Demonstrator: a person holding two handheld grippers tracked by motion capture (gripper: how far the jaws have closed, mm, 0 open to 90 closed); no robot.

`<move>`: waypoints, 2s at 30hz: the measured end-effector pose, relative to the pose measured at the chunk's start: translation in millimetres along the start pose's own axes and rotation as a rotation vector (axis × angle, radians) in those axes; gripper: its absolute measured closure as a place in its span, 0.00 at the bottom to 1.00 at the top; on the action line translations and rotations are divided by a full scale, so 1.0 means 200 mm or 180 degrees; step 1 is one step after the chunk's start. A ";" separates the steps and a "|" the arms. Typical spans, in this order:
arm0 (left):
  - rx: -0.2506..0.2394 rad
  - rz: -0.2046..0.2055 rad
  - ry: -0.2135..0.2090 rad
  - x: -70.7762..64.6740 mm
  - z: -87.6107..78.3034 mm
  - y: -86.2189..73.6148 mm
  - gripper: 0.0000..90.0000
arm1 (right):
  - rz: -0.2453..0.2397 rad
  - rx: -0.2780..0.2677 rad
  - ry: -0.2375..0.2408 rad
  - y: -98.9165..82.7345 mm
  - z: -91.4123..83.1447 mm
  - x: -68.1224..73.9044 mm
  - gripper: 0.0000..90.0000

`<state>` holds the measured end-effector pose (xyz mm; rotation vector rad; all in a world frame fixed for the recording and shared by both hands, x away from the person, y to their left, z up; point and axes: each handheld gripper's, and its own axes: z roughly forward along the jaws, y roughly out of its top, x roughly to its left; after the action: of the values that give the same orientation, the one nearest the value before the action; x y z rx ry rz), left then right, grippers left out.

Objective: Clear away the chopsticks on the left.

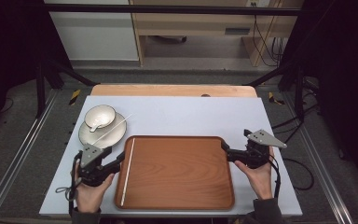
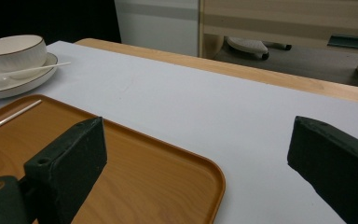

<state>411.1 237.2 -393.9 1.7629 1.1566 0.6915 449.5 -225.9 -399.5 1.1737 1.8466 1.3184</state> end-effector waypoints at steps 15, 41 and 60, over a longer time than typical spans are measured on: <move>0.0502 0.0642 -0.0343 0.31 0.04 0.00 0.21 | -0.0003 0.0012 -0.0005 0.00 0.00 0.00 0.05; 0.0824 0.0437 -0.0030 0.67 0.36 -0.13 0.51 | -0.0036 0.0095 0.0003 -0.02 0.04 0.02 0.06; 0.0779 0.0505 -0.0126 0.67 0.42 -0.14 0.86 | -0.0048 0.0101 -0.0008 -0.02 0.04 0.02 0.06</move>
<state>523.5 333.0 -459.2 2.0827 1.1207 0.6251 453.7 -220.0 -406.0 1.1751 1.8774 1.2831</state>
